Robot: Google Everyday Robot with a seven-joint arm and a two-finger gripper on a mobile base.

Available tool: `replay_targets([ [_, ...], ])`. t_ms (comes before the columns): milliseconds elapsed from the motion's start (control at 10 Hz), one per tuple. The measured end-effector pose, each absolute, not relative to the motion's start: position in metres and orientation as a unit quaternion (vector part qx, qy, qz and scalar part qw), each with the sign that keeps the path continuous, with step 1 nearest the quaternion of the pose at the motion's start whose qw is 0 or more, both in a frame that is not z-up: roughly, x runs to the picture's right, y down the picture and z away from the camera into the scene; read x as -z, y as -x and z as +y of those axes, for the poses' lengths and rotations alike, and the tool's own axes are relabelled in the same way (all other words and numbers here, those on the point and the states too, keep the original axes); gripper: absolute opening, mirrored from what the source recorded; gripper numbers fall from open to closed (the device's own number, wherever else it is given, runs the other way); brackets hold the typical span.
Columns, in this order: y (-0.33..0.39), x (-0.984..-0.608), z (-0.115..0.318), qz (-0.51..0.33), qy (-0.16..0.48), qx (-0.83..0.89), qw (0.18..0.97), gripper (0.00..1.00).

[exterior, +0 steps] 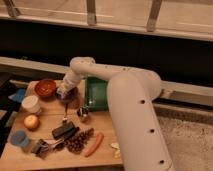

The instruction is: Wipe purple bowl with towel

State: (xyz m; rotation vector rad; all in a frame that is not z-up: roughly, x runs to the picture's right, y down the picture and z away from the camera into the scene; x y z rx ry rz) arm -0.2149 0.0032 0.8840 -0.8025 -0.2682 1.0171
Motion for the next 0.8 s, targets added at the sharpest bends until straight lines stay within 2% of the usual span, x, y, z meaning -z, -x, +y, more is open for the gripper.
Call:
replay_targets([
  [400, 0.185, -0.898, -0.003, -0.104, 0.356, -0.489, 0.789, 0.14],
  [800, 0.235, -0.918, -0.025, -0.130, 0.362, -0.471, 0.794, 0.14],
])
